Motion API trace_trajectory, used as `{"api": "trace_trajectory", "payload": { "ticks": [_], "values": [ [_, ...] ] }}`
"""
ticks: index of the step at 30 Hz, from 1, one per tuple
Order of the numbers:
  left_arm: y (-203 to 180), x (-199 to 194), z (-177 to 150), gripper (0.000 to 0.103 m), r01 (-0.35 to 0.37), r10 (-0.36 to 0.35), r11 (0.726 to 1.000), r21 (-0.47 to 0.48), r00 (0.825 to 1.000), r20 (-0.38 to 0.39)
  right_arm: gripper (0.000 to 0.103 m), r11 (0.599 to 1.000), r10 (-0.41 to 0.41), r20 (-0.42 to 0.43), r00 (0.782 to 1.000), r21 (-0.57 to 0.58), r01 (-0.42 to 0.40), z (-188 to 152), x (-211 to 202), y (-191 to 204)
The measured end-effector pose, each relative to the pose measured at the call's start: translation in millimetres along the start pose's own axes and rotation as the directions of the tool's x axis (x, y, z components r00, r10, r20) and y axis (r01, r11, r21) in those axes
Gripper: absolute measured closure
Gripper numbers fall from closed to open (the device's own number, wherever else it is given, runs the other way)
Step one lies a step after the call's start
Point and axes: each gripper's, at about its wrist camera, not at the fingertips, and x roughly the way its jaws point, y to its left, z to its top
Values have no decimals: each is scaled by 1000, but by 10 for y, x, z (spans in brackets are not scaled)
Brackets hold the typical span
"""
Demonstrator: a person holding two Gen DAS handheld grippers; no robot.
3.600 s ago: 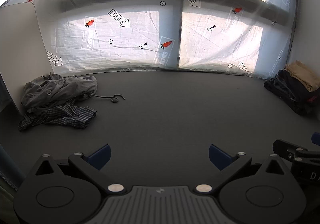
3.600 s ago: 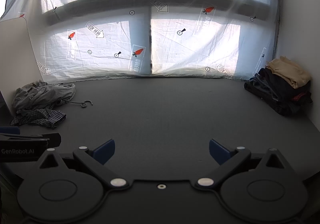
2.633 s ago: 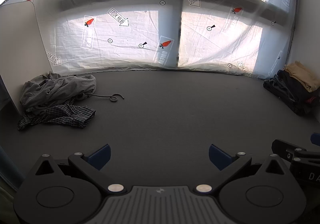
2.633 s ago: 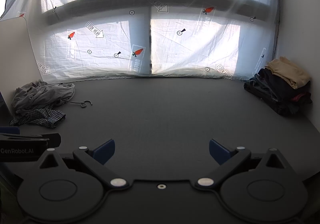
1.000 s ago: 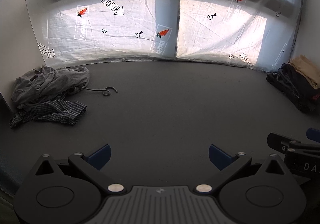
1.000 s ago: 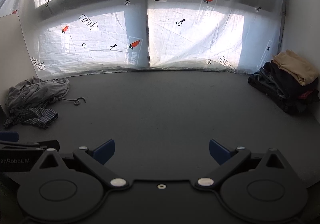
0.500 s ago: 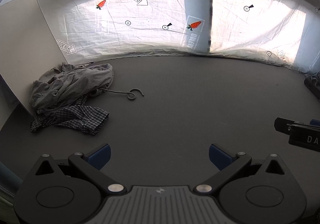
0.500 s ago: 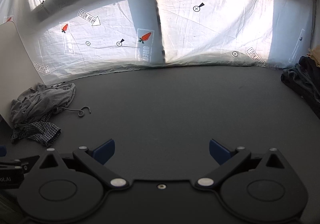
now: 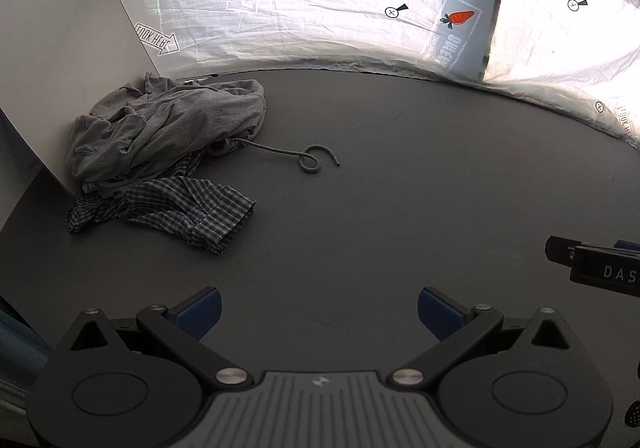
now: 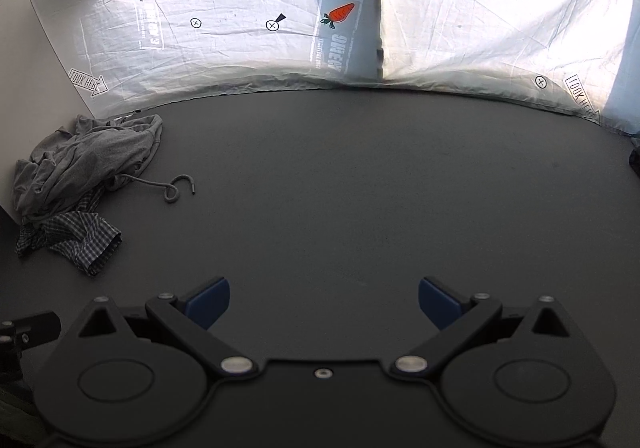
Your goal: Fold clothes
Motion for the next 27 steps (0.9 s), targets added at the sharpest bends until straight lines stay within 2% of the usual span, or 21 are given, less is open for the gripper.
{"api": "trace_trajectory", "payload": {
  "ticks": [5,9,15,18,22,27],
  "values": [
    [574,535,263,0,38,-42,992,-117,999,-34,1,996,1,-4,1000,-84,-1,272,395,435],
    [1070,1047,427,0,-31,15,977,-212,997,-74,1,982,-1,0,1000,-188,1,564,832,852],
    [2002,1815,748,0,-97,51,917,-388,991,-127,1,960,55,4,998,-274,-52,1103,1537,1485],
    [2376,2127,902,0,-132,78,888,-440,987,-139,2,956,107,-3,994,-275,-104,1360,1907,1758],
    [2711,2461,1030,0,-179,111,870,-460,979,-170,7,949,199,-13,980,-248,-196,1667,2349,2174],
    [2983,2796,1046,0,-202,95,851,-485,967,-236,23,942,302,-60,951,-132,-307,1906,2792,2626]
  ]
}}
